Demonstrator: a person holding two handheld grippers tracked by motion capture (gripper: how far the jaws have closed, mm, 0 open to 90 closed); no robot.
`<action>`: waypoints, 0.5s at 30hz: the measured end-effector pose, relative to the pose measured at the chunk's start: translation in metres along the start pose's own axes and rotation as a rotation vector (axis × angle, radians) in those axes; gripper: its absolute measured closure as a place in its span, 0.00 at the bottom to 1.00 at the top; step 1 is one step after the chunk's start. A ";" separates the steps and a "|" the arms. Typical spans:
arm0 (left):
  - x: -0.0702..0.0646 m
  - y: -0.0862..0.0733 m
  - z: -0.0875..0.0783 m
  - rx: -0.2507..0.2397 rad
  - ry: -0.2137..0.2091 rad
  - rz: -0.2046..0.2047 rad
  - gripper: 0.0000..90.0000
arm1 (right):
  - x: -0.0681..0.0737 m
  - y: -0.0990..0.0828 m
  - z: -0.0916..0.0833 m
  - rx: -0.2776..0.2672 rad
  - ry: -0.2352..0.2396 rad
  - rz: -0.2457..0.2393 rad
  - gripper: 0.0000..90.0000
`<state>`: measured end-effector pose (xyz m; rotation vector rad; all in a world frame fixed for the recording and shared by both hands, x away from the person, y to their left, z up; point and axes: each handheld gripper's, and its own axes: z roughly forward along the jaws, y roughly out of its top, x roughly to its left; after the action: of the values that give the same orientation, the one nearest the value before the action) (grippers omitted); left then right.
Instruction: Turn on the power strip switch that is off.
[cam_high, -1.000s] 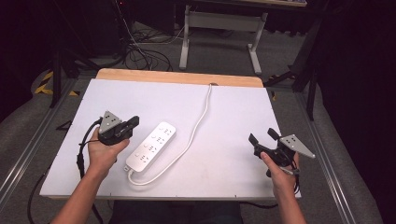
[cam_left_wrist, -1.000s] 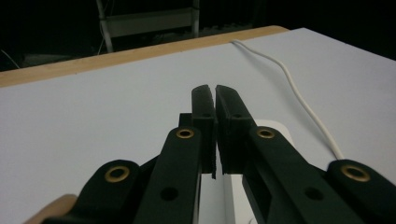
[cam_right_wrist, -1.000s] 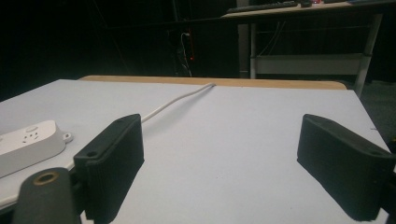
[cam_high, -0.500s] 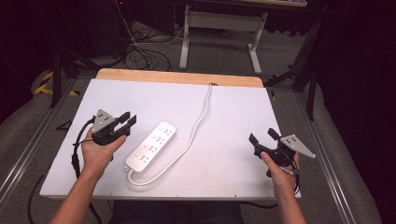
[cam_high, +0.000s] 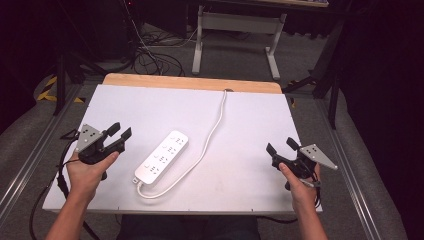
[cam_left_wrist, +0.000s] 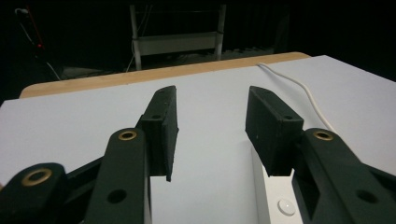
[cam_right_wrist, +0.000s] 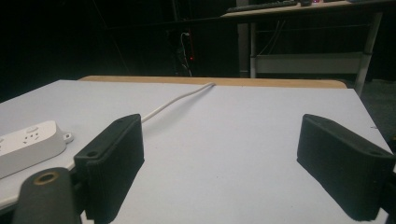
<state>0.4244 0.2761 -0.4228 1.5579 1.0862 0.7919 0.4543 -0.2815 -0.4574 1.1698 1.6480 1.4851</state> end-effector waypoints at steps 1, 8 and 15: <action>0.001 0.000 -0.002 -0.002 0.005 0.000 0.58 | 0.000 0.000 0.000 -0.001 0.000 0.000 0.17; 0.006 -0.003 -0.015 -0.009 0.029 -0.014 0.49 | 0.001 0.000 0.000 -0.001 0.001 -0.001 0.17; 0.011 -0.007 -0.026 -0.014 0.045 -0.013 0.42 | 0.000 0.000 0.000 -0.002 0.001 -0.001 0.17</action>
<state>0.4039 0.2967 -0.4234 1.5261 1.1197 0.8273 0.4548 -0.2818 -0.4571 1.1670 1.6470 1.4870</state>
